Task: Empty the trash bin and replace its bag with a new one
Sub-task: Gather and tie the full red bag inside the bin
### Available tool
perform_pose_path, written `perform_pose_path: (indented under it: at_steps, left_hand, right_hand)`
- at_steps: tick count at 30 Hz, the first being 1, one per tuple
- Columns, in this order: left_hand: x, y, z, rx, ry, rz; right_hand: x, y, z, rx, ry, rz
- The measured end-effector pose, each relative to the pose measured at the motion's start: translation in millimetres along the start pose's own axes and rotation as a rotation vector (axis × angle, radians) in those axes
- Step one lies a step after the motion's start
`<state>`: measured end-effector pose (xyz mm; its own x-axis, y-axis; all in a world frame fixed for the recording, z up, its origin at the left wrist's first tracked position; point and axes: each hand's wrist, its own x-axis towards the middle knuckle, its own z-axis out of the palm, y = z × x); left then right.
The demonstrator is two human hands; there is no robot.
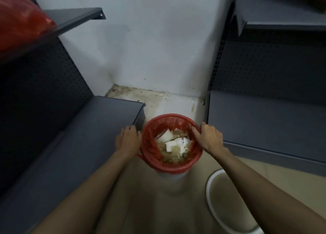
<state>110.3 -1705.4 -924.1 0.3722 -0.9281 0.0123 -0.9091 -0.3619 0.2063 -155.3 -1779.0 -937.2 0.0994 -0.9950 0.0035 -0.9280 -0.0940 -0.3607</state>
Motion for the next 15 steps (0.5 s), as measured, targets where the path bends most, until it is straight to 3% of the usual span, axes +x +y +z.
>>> perform_pose_path:
  at_steps: [11,15]
  left_hand:
    - [-23,-33,61,-0.083,-0.216,-0.11]
    - [-25,-31,73,-0.094,-0.2,-0.151]
  right_hand:
    - [-1,18,38,0.445,-0.179,0.226]
    - [4,22,45,0.651,-0.171,0.269]
